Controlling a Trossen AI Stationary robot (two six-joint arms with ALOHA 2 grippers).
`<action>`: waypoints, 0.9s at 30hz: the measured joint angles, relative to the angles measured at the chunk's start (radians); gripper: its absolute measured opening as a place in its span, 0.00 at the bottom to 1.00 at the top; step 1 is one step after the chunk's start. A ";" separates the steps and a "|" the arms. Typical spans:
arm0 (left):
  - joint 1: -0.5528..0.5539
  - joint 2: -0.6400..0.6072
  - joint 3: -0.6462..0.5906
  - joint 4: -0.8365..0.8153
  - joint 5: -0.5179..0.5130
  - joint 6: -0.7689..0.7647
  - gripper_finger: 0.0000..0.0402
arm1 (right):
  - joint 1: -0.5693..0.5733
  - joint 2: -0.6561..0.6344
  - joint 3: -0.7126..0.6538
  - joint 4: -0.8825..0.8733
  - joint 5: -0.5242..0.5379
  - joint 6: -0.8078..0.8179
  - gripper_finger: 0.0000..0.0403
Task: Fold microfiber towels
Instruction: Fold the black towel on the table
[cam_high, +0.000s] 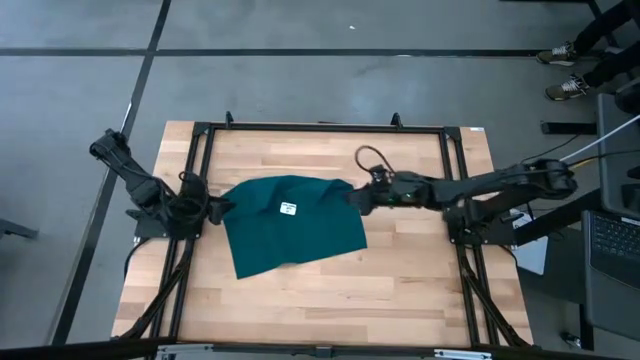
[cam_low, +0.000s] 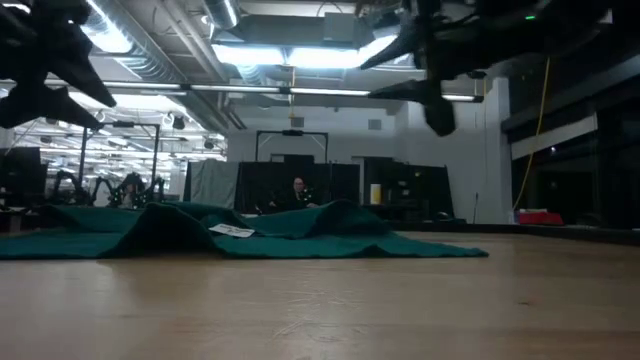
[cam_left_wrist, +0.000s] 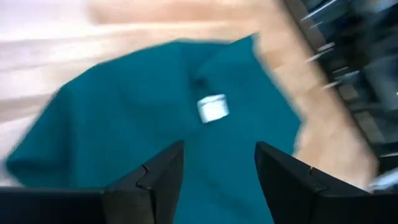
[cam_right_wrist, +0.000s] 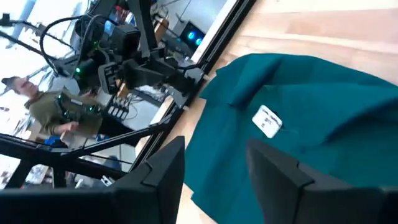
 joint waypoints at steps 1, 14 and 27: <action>0.002 0.011 0.001 0.007 -0.009 -0.019 0.48 | -0.012 0.025 0.026 -0.002 -0.028 -0.013 0.42; 0.086 0.018 -0.004 0.020 0.000 -0.021 0.48 | -0.093 0.245 0.135 -0.055 -0.093 -0.052 0.45; 0.104 0.018 -0.005 0.062 0.061 0.004 0.48 | -0.102 0.477 0.145 0.131 -0.136 0.080 0.36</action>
